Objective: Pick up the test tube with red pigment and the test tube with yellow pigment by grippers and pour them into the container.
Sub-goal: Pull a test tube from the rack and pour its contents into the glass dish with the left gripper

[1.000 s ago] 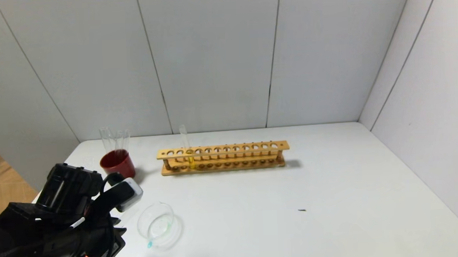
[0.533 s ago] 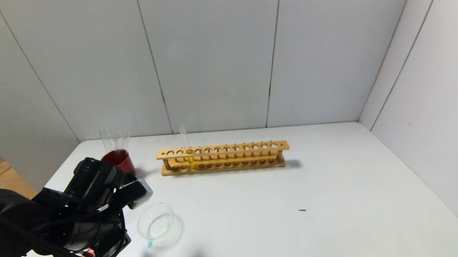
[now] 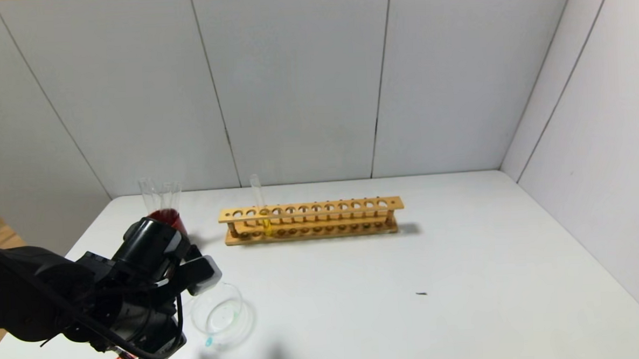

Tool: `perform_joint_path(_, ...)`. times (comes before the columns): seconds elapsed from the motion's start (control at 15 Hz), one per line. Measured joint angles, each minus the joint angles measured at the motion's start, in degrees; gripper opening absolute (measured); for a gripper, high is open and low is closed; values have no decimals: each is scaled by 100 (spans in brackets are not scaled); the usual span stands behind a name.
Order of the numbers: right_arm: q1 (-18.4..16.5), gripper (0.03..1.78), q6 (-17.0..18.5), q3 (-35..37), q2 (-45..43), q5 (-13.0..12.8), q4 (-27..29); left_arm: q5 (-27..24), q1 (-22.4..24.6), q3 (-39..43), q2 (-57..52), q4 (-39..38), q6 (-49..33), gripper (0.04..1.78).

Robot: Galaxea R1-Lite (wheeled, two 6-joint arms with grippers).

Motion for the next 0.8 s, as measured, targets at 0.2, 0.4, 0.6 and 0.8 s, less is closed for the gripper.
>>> perform_joint_path(0.2,-2,171,2,0,0,2,0,-6,-41,-148,116,144,16,31)
perform_joint_path(0.4,-2,171,0,0,0,2,0,-1,-84,-261,241,293,20,31)
perform_joint_path(0.6,-2,171,2,0,0,2,2,101,-135,-350,355,435,24,31)
perform_joint_path(0.8,-2,171,2,0,0,0,0,156,-166,-536,421,841,57,31)
